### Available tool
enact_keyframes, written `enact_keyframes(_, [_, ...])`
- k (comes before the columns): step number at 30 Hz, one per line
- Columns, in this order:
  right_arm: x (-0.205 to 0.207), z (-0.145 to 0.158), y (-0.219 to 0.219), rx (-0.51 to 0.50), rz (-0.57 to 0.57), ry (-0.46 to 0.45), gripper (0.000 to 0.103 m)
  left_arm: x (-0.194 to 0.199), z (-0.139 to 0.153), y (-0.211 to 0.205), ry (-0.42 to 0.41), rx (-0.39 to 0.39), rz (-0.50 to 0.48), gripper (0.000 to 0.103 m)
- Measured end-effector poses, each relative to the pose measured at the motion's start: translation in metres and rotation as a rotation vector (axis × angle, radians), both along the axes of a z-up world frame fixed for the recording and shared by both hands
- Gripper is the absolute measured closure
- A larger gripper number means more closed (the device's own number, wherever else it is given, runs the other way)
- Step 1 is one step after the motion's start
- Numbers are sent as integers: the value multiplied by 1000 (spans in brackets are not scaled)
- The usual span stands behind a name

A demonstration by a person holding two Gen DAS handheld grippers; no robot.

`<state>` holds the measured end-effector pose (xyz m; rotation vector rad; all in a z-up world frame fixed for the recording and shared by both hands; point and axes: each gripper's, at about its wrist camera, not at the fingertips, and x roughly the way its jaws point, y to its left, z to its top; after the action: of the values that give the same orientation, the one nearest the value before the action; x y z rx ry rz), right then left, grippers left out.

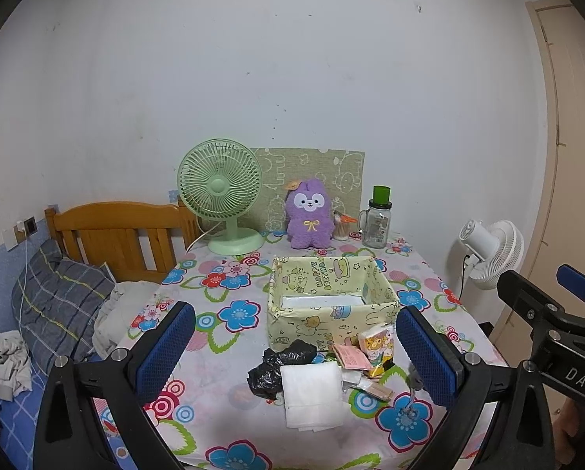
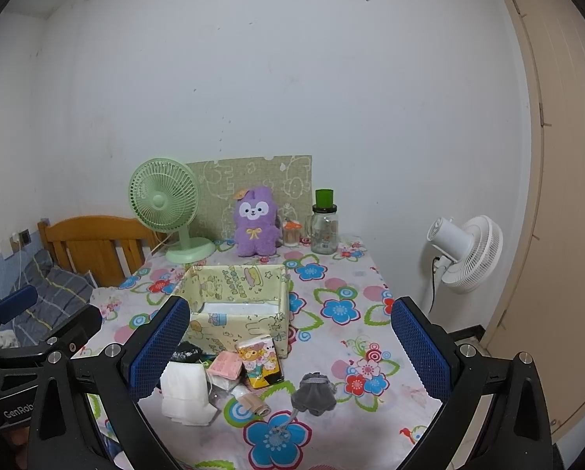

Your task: Organize soft objects

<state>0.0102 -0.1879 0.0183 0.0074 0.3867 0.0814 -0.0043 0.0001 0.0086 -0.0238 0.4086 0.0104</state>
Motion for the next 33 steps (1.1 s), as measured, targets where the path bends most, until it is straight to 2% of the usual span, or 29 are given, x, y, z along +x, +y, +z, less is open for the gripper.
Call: enact_keyframes(33, [1, 1, -4, 12, -5, 0, 0, 1, -1, -3, 3, 3, -4, 0])
